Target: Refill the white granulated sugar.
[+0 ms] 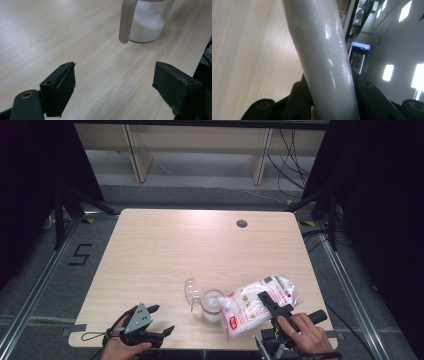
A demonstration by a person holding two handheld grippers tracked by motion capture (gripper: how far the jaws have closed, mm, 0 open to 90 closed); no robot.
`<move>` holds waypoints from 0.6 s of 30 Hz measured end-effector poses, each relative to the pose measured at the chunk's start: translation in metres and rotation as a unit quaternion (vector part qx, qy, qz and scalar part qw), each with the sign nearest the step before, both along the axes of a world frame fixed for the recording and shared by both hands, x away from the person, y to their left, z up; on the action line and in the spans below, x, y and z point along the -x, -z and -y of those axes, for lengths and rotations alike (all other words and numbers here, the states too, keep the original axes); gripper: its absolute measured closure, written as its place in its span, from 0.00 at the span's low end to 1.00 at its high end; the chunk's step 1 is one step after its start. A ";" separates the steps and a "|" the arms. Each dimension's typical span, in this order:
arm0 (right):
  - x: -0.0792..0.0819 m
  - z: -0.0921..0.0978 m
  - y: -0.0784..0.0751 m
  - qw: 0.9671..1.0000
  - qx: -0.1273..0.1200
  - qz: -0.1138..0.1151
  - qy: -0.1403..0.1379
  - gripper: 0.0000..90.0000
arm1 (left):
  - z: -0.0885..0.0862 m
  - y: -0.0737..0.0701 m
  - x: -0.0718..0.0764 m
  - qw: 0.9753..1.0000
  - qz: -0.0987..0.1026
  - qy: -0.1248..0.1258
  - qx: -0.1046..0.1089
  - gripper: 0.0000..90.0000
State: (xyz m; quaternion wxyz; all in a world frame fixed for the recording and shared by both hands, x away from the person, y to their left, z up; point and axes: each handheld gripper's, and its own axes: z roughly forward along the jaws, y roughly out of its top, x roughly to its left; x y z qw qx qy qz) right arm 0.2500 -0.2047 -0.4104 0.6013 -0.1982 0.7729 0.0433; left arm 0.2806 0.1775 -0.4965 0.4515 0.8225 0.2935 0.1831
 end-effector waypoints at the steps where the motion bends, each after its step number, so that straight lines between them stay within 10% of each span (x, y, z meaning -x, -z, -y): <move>1: -0.001 0.001 0.000 1.000 -0.011 -0.007 -0.004 0.83 | 0.000 0.000 0.000 1.000 0.000 0.000 0.000 0.20; 11: -0.010 0.015 0.001 0.996 -0.071 -0.044 -0.005 0.83 | 0.002 0.001 0.001 1.000 -0.011 -0.009 0.011 0.20; 17: -0.016 0.021 0.006 0.989 -0.125 -0.080 -0.012 0.84 | 0.001 0.001 0.001 1.000 -0.009 -0.009 0.007 0.20; 18: -0.015 0.023 0.010 0.983 -0.156 -0.096 0.000 0.84 | 0.001 0.001 0.001 1.000 -0.008 -0.008 0.009 0.20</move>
